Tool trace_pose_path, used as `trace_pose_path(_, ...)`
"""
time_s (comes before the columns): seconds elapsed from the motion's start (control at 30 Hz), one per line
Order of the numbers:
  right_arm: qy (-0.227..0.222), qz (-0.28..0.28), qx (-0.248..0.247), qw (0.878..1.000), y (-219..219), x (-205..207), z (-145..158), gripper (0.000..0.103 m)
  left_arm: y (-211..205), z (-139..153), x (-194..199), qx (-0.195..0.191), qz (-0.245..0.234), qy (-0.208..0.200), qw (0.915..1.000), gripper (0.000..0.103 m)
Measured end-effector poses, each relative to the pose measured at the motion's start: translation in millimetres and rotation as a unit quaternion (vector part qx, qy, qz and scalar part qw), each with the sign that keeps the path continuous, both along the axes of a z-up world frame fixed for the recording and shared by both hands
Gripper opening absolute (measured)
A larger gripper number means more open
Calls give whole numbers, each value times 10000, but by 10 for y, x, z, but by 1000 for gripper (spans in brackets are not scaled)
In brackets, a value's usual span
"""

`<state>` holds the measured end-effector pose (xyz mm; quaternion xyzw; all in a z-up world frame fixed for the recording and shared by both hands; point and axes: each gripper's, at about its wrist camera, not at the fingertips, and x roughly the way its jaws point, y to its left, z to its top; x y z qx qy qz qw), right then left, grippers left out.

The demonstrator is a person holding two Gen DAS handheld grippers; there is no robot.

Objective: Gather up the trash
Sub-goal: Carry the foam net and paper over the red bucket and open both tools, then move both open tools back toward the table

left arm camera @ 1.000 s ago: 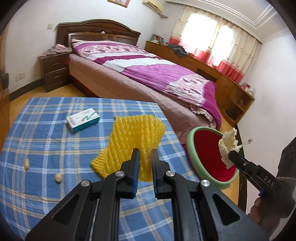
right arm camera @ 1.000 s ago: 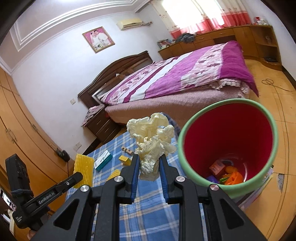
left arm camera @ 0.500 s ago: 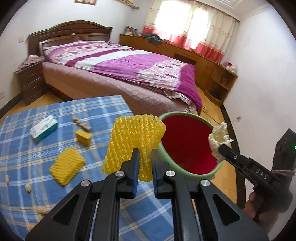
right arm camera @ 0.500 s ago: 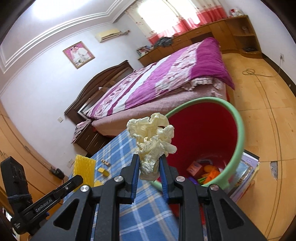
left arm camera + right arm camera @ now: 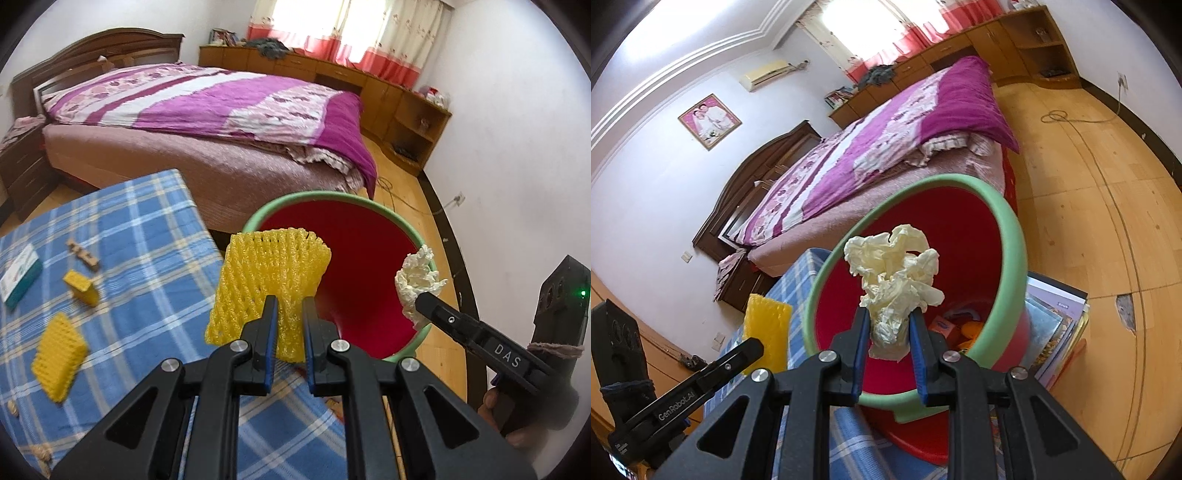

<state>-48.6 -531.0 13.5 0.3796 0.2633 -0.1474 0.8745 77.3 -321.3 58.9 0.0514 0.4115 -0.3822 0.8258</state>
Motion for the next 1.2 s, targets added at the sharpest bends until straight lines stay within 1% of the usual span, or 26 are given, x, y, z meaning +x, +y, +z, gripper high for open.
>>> trace_pose_path(0.2,80,-67,64,9999,-107,-3,-100,25,-262,-129,10,126,-222,92,9996,12)
trace_pose_path(0.37,95,-70,115,9999,-158,12,-138,29,-369,-188,13,106,-329,161,9993,13)
trace_pose_path(0.4,99,-66,133,9998,-165,16,-148,29,-379,-193,18,102,-347,173,9992,14)
trace_pose_path(0.47,102,-71,166,9998,-170,22,-161,29,-396,-198,18,75,-385,207,9990,22)
trace_pose_path(0.5,94,-75,191,9997,-175,21,-168,29,-402,-199,18,63,-395,213,9990,24)
trace_pose_path(0.57,86,-83,209,9997,-189,11,-173,32,-409,-195,10,76,-404,192,9990,32)
trace_pose_path(0.6,83,-84,207,9997,-189,10,-173,33,-412,-192,3,92,-403,172,9990,33)
trace_pose_path(0.7,64,-79,207,9997,-188,10,-161,38,-412,-185,-8,102,-397,127,9991,34)
trace_pose_path(0.93,25,-11,152,9999,-133,17,-120,44,-309,-168,11,117,-286,56,9995,34)
trace_pose_path(1.0,20,9,111,9999,-102,14,-101,48,-248,-163,27,118,-214,66,9997,34)
trace_pose_path(1.2,12,32,-48,10000,4,26,-12,53,-4,-144,111,80,66,78,9999,34)
